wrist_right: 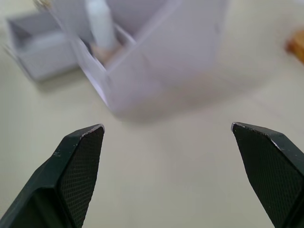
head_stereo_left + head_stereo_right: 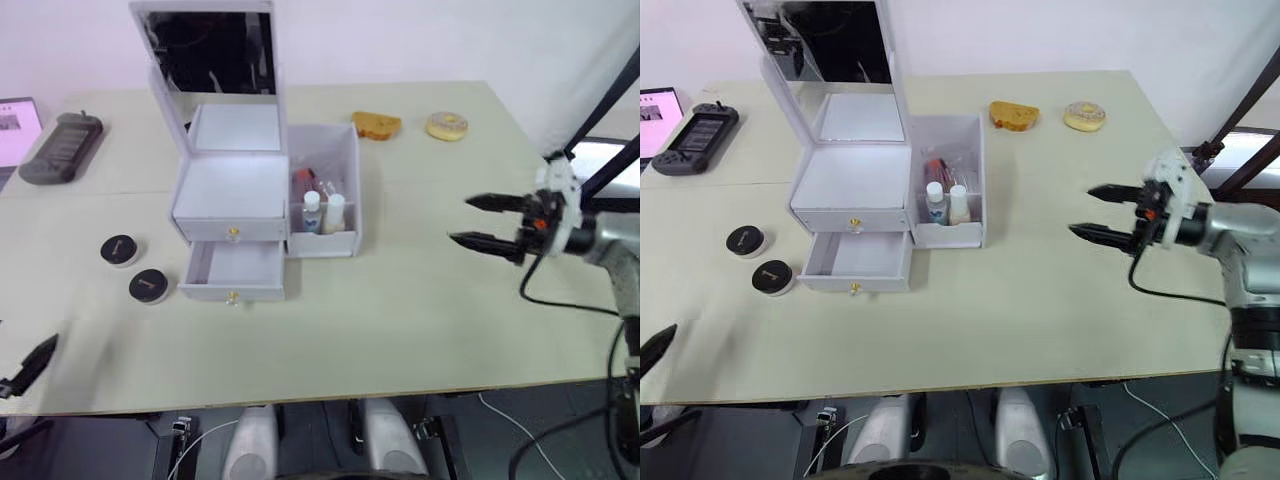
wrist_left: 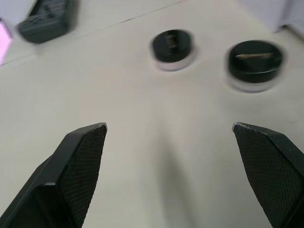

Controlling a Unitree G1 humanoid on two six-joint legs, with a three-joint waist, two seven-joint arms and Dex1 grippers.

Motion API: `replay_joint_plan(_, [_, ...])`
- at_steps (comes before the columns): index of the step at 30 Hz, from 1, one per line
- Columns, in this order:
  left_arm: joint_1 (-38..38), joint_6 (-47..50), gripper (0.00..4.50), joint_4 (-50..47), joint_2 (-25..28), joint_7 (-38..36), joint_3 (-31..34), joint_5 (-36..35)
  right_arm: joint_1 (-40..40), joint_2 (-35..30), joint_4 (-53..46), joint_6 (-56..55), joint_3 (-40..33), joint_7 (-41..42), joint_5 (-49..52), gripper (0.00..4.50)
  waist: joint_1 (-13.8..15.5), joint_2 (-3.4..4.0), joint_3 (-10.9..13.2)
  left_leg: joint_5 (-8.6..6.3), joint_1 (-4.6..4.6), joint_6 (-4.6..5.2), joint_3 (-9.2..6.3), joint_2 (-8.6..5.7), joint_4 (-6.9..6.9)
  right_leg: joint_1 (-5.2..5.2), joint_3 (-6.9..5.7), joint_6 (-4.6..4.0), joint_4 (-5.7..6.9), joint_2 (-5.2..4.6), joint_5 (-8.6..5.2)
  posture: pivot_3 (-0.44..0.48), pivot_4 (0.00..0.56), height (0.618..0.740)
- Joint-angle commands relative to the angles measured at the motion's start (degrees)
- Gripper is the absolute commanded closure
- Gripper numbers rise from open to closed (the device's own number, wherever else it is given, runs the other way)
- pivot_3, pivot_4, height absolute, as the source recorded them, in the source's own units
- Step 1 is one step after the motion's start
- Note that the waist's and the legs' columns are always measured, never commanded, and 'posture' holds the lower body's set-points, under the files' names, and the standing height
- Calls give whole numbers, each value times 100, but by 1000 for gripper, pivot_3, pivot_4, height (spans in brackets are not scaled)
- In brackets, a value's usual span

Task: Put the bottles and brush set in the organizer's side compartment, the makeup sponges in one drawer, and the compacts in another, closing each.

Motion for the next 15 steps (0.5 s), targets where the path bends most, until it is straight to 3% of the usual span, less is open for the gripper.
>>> replay_joint_plan(1, [-199, -143, 18, 905, 493, -364, 532, 42, 69, -162, 436, -581, -381, -20, -143, 0, -3, -1, 0, -4, 1, -6, 0, 1, -1, -3, 0, 0, 5, 1, 0, 0, 150, 740])
replay_joint_plan(4, [-459, -51, 18, 1598, 780, -598, 643, -8, 82, -110, 590, -790, -439, -16, -176, 0, -42, 6, 1, -4, 11, -6, 7, 6, -20, -21, 0, 5, 31, 4, -1, 0, 150, 740])
replay_joint_plan(9, [-653, 83, 18, 1744, 900, -840, 594, 26, 6, -13, 548, -712, -413, -82, -156, 0, -121, 5, 1, -4, 23, -6, 1, 31, -17, -45, 1, 33, 101, 29, -21, 0, 150, 740])
replay_joint_plan(12, [-627, 170, 18, 1484, 860, -905, 567, 43, -149, 52, 255, -121, -278, 19, 39, 0, -151, 6, 1, -4, 30, -6, 4, 52, -12, -46, -1, 33, 104, 45, -21, 0, 150, 740])
replay_joint_plan(15, [-356, 237, 18, 941, 765, -1008, 591, 120, -431, 2, -535, 1274, -18, 407, 638, 0, -174, 6, 1, -4, 35, -6, 14, 63, -10, -50, -1, 24, 106, 45, -15, 0, 150, 740])
